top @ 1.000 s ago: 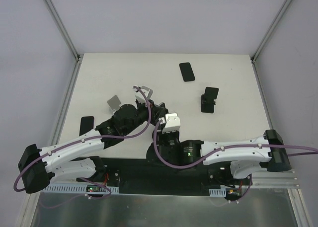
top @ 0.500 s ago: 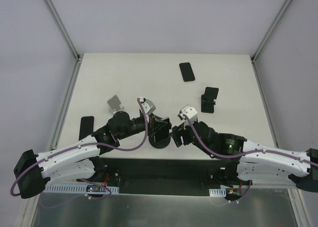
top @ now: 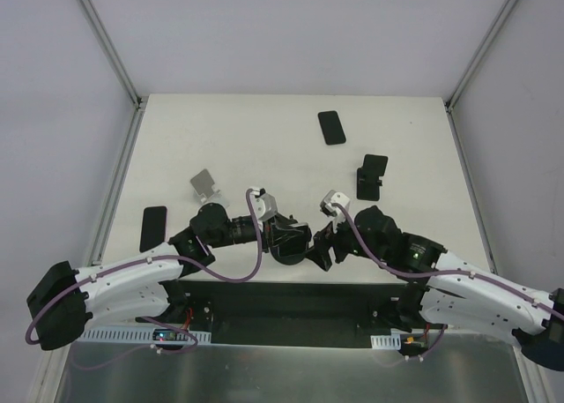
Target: Place the phone on the phone stand
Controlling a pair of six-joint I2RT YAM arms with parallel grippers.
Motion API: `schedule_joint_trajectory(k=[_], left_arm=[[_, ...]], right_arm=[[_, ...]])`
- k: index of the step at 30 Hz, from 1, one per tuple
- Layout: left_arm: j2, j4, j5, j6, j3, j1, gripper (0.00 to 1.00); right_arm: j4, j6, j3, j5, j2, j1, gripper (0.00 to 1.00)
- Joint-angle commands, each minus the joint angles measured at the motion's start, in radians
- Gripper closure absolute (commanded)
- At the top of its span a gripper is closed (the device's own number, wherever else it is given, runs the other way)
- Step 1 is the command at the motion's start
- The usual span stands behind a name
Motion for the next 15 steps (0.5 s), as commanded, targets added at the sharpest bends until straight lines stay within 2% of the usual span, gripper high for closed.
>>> schedule_joint_trajectory(k=[1,5,8,9,10,11,12,14,15], left_arm=[[0.012,0.134,0.084,0.027,-0.004,0.003,1.00],[0.000,0.050,0.041,0.000,0.037,0.005,1.00],[-0.013,-0.087,-0.016,-0.034,0.092,0.005,0.70],[-0.019,-0.107,-0.022,-0.040,0.100,0.005,0.60],[-0.023,-0.127,-0.028,-0.046,0.106,0.005,0.55],[-0.030,-0.142,-0.025,-0.060,0.111,0.005,0.48],[-0.049,-0.141,-0.024,-0.071,0.108,0.003,0.39],[-0.072,-0.130,-0.005,-0.100,0.099,0.005,0.34],[-0.098,-0.130,0.005,-0.108,0.097,0.005,0.32]], right_arm=[[0.076,-0.040,0.004,-0.002,-0.003,-0.021,0.25],[-0.009,0.025,0.048,0.159,-0.028,-0.024,0.19],[-0.127,0.113,0.119,0.138,0.001,-0.013,0.10],[-0.175,0.134,0.128,0.152,0.007,-0.005,0.02],[-0.189,0.183,0.137,0.162,0.007,0.004,0.00],[-0.193,0.197,0.136,0.166,-0.003,0.022,0.03],[-0.183,0.216,0.133,0.169,-0.011,0.036,0.03],[-0.187,0.265,0.148,0.202,-0.014,0.105,0.03],[-0.225,0.285,0.166,0.287,-0.006,0.134,0.03]])
